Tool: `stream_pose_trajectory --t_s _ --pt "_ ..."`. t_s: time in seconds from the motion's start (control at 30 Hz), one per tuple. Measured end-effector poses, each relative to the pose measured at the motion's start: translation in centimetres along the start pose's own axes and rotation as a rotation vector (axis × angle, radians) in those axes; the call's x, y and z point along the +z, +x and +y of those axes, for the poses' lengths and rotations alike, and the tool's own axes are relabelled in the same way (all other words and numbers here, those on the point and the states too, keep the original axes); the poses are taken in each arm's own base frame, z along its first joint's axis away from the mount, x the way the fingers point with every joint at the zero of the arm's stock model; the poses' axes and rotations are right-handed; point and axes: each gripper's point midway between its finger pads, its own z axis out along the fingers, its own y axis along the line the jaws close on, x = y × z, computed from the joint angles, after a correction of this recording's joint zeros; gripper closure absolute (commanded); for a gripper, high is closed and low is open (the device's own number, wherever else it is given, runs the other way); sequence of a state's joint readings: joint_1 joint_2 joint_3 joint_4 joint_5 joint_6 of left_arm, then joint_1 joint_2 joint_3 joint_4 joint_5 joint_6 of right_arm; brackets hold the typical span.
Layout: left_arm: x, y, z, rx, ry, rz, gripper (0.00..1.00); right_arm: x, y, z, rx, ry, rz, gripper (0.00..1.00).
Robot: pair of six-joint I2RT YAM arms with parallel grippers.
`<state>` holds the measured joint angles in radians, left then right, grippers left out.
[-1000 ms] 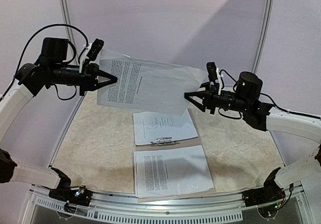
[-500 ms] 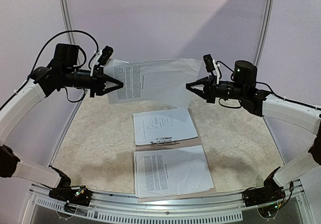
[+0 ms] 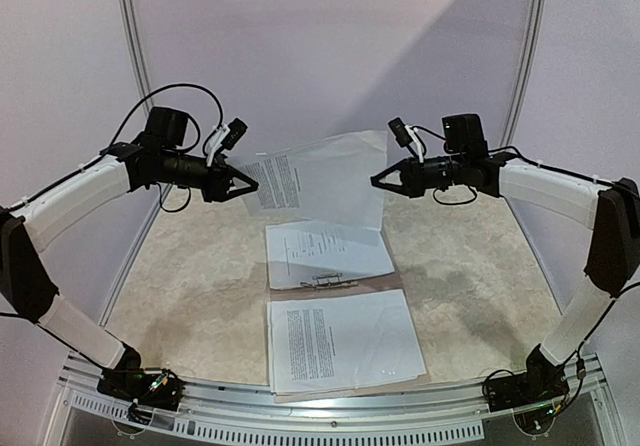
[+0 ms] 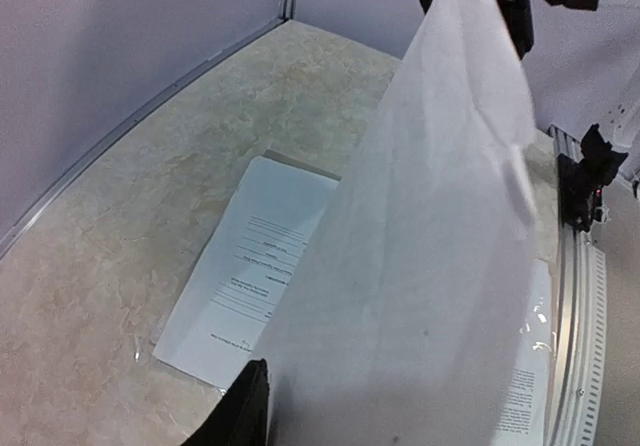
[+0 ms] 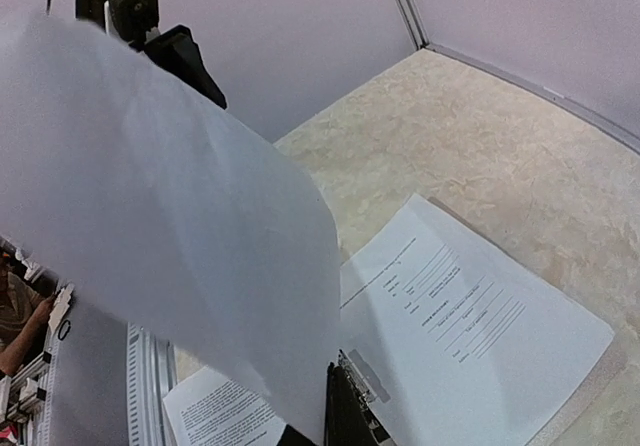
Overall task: Put the files into the folder
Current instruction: Place the file on the spring clip of the folder.
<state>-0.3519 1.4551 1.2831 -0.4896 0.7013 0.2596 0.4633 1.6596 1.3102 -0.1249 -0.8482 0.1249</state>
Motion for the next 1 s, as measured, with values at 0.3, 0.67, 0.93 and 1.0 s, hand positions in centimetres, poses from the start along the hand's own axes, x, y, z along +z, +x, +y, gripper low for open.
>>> stream_pose_trajectory --t_s 0.3,0.67,0.93,1.0 --pt "2.3 2.2 3.1 -0.032 -0.011 0.034 0.77 0.8 1.9 -2.4 0.087 -0.019 0.086 1.00" --pt "5.4 5.9 5.5 -0.112 0.006 0.118 1.00 1.2 3.0 -6.1 0.175 0.000 0.148 1.00" --pt "7.1 7.8 6.5 -0.194 0.023 0.169 1.00 1.8 5.4 -9.1 0.279 -0.010 0.201 1.00" --pt "7.5 7.5 6.8 -0.212 0.029 0.170 1.00 1.7 5.8 -10.3 0.312 -0.011 0.205 1.00"
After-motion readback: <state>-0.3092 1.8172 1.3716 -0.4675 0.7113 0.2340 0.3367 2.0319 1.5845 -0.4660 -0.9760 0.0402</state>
